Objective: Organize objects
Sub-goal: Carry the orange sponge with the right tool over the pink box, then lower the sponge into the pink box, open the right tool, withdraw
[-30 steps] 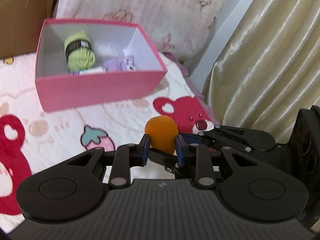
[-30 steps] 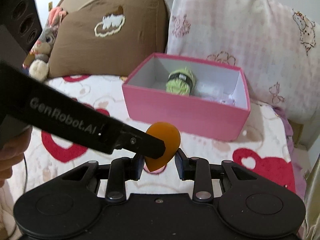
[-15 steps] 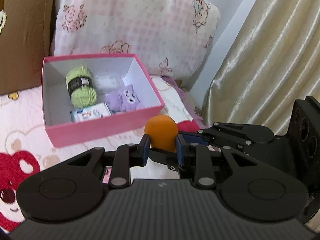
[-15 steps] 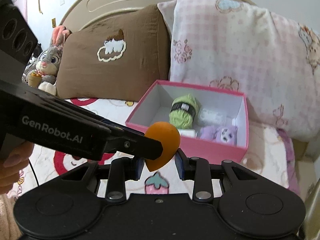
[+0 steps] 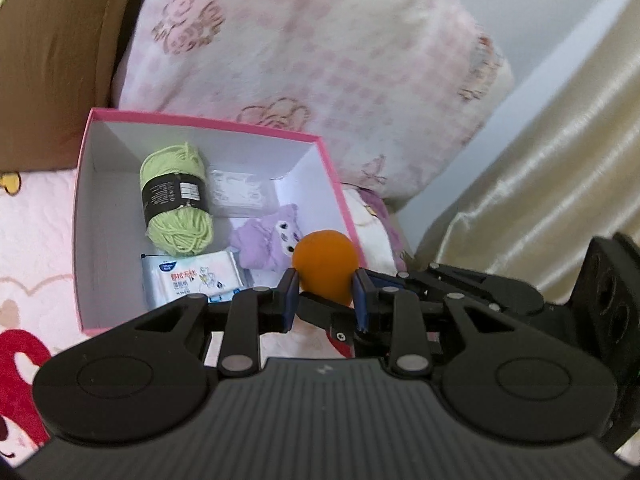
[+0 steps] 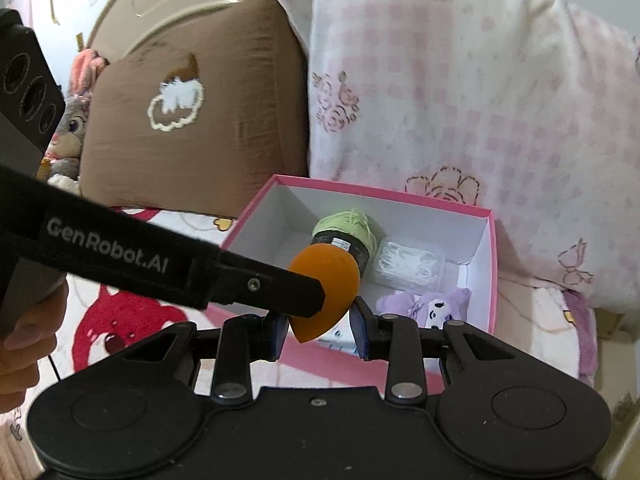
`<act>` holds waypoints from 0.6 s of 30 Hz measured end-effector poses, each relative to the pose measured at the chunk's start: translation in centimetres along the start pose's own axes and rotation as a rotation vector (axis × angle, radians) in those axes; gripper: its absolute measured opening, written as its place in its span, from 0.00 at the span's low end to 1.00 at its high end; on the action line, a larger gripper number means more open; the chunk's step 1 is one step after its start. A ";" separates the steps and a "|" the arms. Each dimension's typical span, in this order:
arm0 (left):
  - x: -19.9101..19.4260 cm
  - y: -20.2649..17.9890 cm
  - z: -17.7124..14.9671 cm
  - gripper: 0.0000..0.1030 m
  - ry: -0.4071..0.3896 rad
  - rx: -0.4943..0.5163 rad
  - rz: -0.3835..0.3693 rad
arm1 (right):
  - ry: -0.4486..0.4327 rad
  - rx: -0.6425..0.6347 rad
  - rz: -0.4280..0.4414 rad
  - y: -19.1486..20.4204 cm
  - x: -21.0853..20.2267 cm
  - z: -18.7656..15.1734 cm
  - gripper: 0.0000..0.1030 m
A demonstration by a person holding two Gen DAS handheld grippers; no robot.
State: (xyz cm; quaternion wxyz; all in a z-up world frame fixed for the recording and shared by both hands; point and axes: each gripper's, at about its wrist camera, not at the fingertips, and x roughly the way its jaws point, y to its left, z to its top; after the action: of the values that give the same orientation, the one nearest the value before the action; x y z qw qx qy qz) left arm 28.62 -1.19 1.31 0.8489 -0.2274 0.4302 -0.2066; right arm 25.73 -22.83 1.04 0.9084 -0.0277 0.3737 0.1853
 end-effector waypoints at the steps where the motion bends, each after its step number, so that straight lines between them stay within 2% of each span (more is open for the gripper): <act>1: 0.6 0.5 0.4 0.27 0.000 -0.005 0.005 | -0.005 0.002 0.004 -0.4 0.7 0.1 0.36; 5: 3.6 2.1 1.9 0.27 0.016 -0.021 0.049 | 0.007 0.065 0.041 -2.6 4.2 0.6 0.36; 10: 7.0 3.2 2.7 0.26 0.043 0.026 0.129 | 0.036 0.108 0.053 -4.1 8.2 0.4 0.36; 18: 10.5 4.8 3.4 0.26 0.089 -0.004 0.150 | 0.095 0.109 0.018 -5.2 11.7 0.4 0.37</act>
State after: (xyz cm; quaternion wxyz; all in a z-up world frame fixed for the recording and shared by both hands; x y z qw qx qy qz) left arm 37.89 -2.34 -6.26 0.8417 -0.1865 0.4835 -0.1513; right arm 35.52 -23.92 -7.17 0.8881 0.0164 0.4262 0.1712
